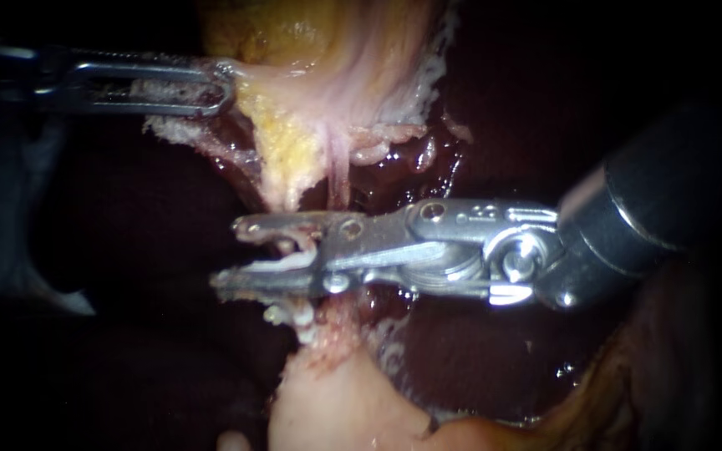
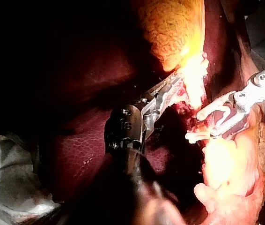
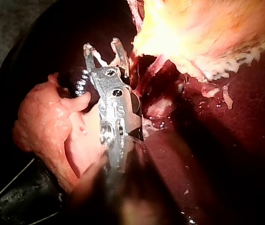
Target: Clipping third clip left tube
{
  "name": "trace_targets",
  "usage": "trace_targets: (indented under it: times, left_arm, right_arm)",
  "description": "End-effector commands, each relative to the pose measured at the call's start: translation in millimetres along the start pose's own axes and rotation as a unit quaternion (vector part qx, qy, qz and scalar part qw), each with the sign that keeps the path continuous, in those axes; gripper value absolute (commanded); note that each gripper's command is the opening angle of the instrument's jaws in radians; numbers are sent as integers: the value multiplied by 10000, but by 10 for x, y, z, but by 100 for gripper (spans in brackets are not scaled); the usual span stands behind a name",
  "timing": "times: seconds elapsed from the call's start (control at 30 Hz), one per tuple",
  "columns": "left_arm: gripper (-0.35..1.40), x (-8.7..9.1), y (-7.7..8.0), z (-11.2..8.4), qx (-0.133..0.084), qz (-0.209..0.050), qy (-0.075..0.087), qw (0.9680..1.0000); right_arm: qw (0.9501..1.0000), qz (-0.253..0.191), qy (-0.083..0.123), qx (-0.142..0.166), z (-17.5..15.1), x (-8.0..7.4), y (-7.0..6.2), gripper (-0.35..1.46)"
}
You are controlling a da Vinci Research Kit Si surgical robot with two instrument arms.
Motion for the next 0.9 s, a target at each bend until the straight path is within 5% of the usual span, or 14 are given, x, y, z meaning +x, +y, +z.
trace_targets:
  times: [0.03, 0.43, 0.9]
  left_arm:
    - [-35, 0, 0, 0, 1, 0, 0, 10000]
    - [-35, 0, 0, -1, -1, 1, -1, 10000]
    - [-35, -1, 0, -2, -3, 1, -2, 10000]
  right_arm:
    - [10000, 0, -1, -4, 0, 0, 0, 30]
    - [9997, -14, 151, 169, -18, -3, -9, 46]
    - [9996, -64, 203, 204, -34, -27, 16, 50]
